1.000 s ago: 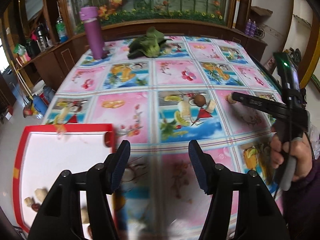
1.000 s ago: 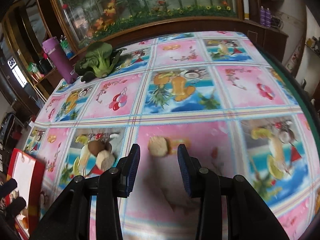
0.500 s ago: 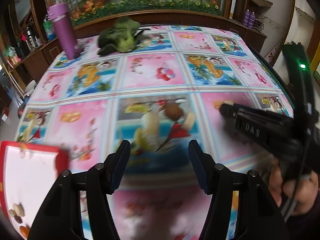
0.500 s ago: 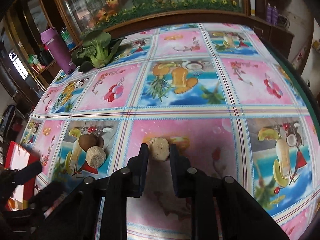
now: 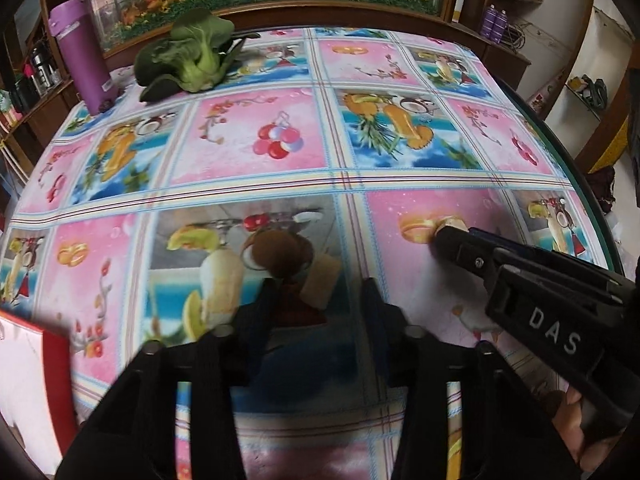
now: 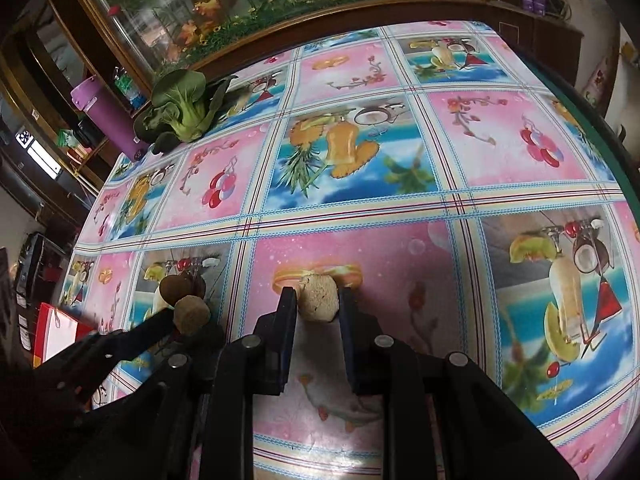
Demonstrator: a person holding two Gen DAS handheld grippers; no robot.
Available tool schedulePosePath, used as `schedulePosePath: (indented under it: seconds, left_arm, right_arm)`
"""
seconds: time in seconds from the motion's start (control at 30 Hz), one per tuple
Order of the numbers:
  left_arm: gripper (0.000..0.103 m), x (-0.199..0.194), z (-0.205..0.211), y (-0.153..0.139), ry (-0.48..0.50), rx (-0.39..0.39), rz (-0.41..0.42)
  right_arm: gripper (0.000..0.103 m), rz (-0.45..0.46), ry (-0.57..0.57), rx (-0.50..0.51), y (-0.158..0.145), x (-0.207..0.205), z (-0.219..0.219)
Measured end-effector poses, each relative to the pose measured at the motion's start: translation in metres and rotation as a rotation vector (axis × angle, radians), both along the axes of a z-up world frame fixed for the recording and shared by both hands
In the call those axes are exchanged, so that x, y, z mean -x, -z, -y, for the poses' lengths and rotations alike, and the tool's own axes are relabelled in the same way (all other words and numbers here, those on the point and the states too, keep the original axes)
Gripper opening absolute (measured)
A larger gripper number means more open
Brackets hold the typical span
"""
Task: Organize fruits
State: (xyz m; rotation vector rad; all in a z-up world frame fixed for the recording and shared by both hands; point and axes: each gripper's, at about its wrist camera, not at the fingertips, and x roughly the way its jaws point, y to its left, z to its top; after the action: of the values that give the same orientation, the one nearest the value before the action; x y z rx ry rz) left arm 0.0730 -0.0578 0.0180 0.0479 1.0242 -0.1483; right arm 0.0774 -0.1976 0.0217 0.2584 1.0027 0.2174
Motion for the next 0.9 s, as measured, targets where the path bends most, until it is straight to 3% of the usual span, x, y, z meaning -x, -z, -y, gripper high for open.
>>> schedulePosePath:
  seconds: [0.13, 0.27, 0.5, 0.7, 0.9]
  left_arm:
    - [0.024, -0.004, 0.002, 0.001, 0.007, -0.001, 0.018]
    - [0.016, 0.0, -0.001, -0.001, 0.008, 0.009, 0.021]
    - [0.016, 0.038, -0.021, -0.028, -0.031, -0.026, 0.109]
    - [0.016, 0.085, -0.057, -0.063, -0.078, -0.07, 0.238]
    - [0.016, 0.125, -0.105, -0.087, -0.143, -0.07, 0.309]
  right_arm:
    - [0.02, 0.001, 0.001, -0.002, 0.0, 0.0, 0.0]
    - [0.02, 0.008, 0.006, 0.0, 0.0, 0.0, 0.0]
    - [0.02, 0.016, -0.003, -0.023, -0.002, 0.011, -0.007]
    - [0.02, 0.093, -0.06, -0.066, -0.013, 0.053, -0.039]
    - [0.02, 0.193, -0.155, -0.104, -0.034, 0.093, -0.084]
